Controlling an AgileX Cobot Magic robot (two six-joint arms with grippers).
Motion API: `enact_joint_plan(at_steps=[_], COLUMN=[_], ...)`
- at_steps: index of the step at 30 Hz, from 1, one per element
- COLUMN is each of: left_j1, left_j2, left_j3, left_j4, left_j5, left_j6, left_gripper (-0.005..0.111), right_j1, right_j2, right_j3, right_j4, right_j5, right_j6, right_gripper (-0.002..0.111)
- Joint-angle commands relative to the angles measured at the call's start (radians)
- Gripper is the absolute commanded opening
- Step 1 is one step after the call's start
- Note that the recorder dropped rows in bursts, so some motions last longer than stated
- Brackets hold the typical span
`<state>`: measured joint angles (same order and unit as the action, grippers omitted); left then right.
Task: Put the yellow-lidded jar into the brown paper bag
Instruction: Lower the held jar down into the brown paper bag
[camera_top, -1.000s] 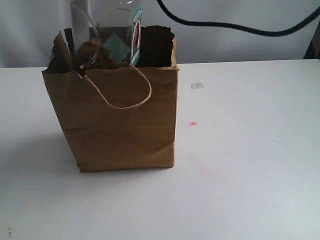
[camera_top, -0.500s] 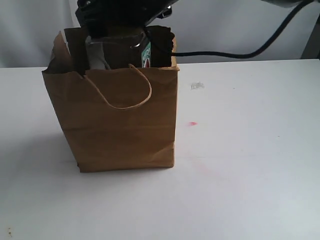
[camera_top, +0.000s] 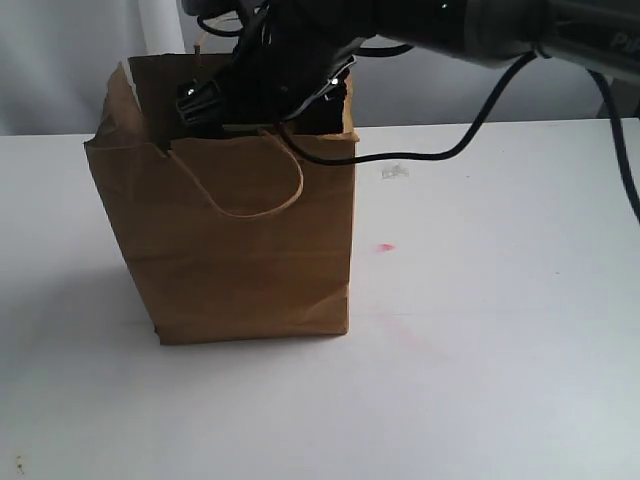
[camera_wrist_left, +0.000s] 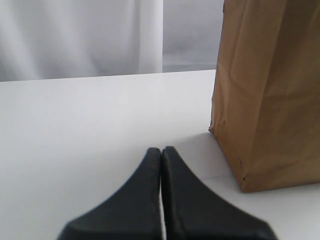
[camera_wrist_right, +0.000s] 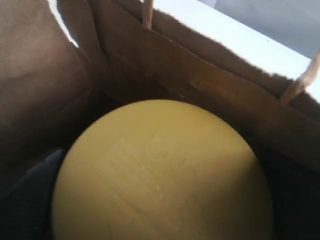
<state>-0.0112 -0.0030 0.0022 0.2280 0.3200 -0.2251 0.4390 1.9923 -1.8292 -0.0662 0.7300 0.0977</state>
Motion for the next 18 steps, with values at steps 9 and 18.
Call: enact_joint_plan(at_steps=[9,18], left_j1=[-0.005,-0.005], left_j2=[0.003,0.003], left_j3=[-0.002,-0.002], left_j4=[-0.004,-0.004], left_j5=[-0.009,-0.009], left_j6=[-0.004,-0.004], left_gripper=[0.001,0.001], right_j1=[0.002,0.002], right_j2=[0.06,0.1], right_j3=[-0.006,-0.006], right_j4=[0.007,0.025], right_j5=[0.022,0.024], right_j6=[-0.017,-0.017], right_gripper=[0.0,0.0])
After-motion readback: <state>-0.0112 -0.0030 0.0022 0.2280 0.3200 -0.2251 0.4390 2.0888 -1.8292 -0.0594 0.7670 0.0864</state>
